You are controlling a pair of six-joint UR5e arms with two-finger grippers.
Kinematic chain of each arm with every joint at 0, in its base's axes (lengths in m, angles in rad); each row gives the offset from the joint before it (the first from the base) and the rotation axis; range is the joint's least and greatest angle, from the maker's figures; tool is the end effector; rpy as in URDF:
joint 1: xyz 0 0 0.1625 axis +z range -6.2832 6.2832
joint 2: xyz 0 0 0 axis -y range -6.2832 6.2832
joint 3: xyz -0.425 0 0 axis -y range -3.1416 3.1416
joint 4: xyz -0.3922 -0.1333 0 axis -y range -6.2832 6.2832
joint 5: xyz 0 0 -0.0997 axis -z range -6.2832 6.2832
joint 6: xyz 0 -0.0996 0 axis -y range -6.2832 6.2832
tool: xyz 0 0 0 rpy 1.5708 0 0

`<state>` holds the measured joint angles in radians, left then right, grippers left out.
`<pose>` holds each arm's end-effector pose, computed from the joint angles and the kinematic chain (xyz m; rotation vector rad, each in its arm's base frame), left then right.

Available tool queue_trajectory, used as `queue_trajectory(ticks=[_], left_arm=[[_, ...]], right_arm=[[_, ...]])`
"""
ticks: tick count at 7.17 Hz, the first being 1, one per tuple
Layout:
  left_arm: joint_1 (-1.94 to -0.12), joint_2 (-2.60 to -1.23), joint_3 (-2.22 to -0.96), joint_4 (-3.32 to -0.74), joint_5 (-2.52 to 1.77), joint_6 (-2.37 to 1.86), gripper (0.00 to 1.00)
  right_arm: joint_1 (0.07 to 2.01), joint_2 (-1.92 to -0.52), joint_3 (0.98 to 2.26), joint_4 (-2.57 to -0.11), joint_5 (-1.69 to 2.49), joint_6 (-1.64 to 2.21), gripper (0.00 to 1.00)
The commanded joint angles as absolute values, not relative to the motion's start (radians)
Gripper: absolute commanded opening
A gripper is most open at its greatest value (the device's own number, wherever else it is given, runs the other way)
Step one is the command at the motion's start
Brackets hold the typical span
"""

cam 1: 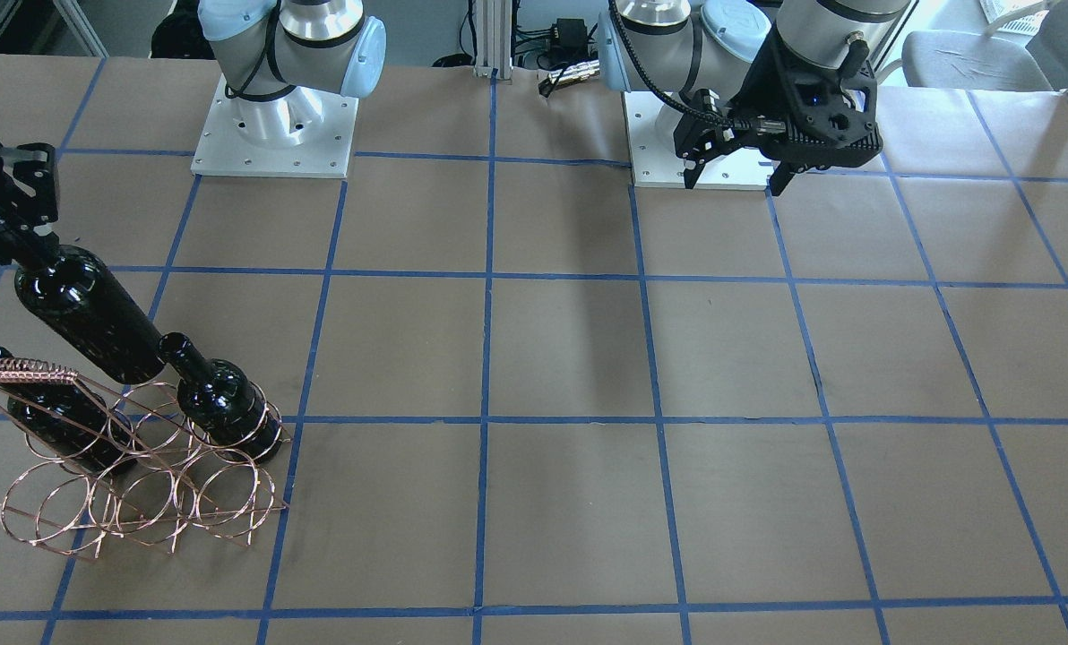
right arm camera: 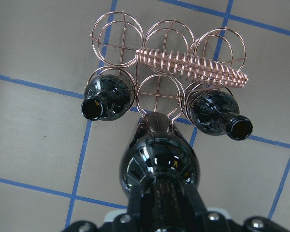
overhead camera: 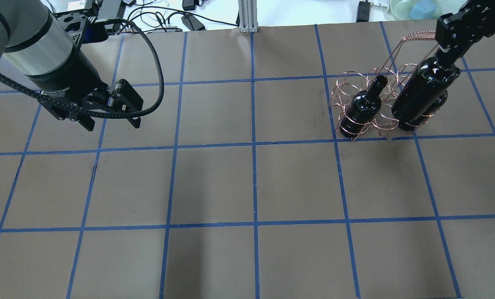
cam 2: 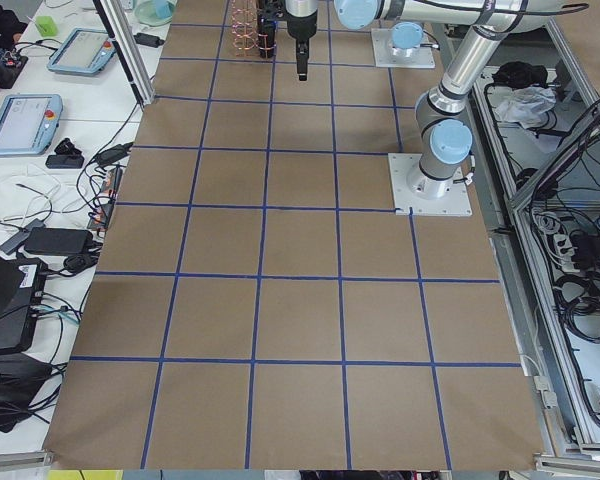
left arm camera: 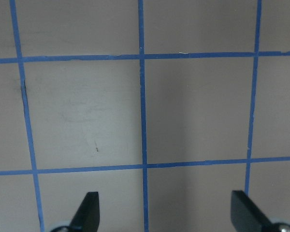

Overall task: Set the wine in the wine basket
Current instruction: 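Tilt the bottle and insert it into the middle rack slot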

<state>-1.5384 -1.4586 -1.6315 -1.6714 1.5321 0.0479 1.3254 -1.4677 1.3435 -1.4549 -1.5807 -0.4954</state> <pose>-0.1229 -0.4430 0.5007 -0.0226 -3.1000 -0.0737 -0.0012 -0.5496 0.5351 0.3901 -3.1049 0.0065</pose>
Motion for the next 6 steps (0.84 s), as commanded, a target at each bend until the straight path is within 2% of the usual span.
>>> queue_trajectory(ticks=[1, 6], left_arm=[[-1.561, -1.463, -1.634, -1.671, 1.555, -0.009, 0.96], [-1.572, -1.456, -1.640, -1.628, 1.577, -0.003, 1.00]], right_arm=[[1.335, -1.437, 1.333, -1.502, -1.578, -0.495, 0.00], [1.348, -1.374, 1.316, -1.568, -1.569, -0.489, 0.00]])
